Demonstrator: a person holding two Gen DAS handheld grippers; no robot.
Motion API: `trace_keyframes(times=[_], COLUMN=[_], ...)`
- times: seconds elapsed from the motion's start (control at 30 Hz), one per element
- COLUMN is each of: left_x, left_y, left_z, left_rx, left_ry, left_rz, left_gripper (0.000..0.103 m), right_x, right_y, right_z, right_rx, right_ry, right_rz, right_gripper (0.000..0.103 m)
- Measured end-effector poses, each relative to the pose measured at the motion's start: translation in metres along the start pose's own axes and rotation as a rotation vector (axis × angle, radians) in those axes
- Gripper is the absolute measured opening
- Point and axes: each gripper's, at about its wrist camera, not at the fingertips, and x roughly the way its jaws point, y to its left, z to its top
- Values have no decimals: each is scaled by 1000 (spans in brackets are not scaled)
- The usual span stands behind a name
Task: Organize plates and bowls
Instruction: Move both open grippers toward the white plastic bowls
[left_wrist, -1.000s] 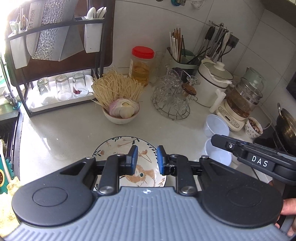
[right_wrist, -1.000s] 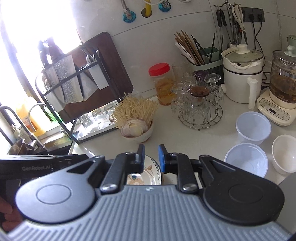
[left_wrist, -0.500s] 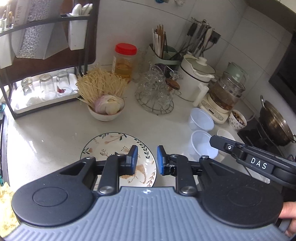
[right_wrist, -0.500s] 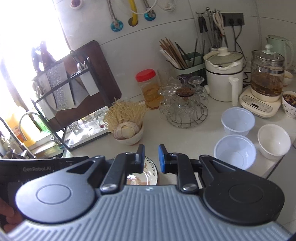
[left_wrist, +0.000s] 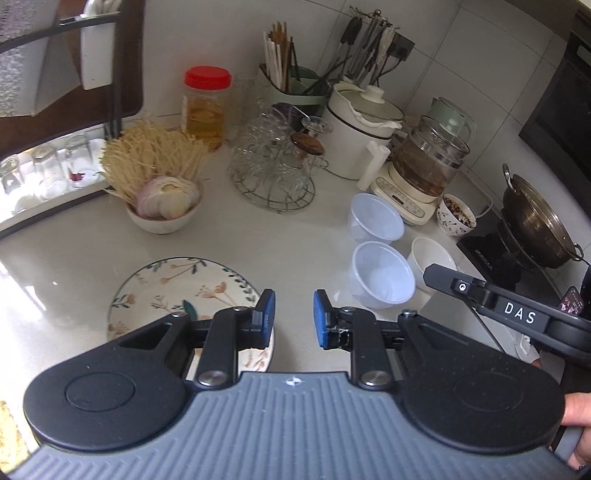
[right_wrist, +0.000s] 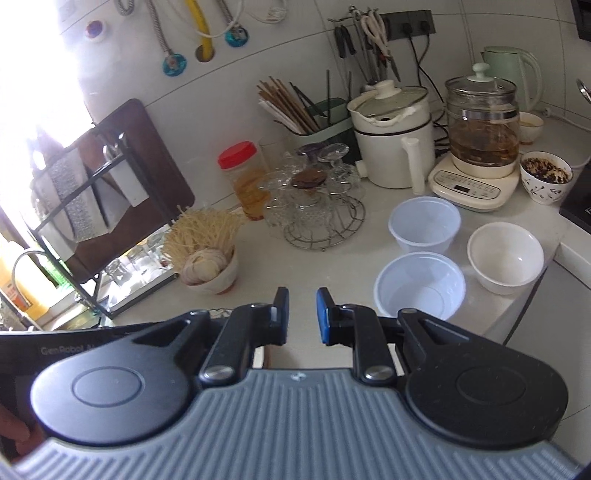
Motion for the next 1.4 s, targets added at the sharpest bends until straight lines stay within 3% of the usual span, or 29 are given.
trace_keyframes(times=[0.13,0.3,0.53,0.63,0.8,0.97,1.0,1.03,1.1,1.4], left_x=[27,61,108,126,154,179,183,187,194,234], left_y=[-12,-28,-48,-57,-72,-84,-86,-87,-89,-86], left_z=[7,17,34,37,43,45,45,45,45,46], left_rx=[2,10,5,28,50,81,82,80,65,-35], left_ry=[24,57,113,145,186,248,252,253,258,301], left_rz=[-21,-29,-31,-30,-29,-40,-40,-40,-37,-40], left_gripper=[26,26,27,33,43,45,45,45,45,45], right_x=[2,11,28,38,60,72,73,74,78,109], right_y=[-17,-51,-101,-124,-152,-168,-171,-173,-181,-192], right_z=[8,16,18,16,11,9,9,9,12,9], right_rx=[-55,-17,41,84,173,236,235,244,274,303], right_ry=[-36,-3,96,148,218,208,208,209,206,299], right_rz=[-53,-81,-124,-139,-110,-62,-56,-48,-36,9], right_gripper=[20,20,20,20,20,20,29,43,54,53])
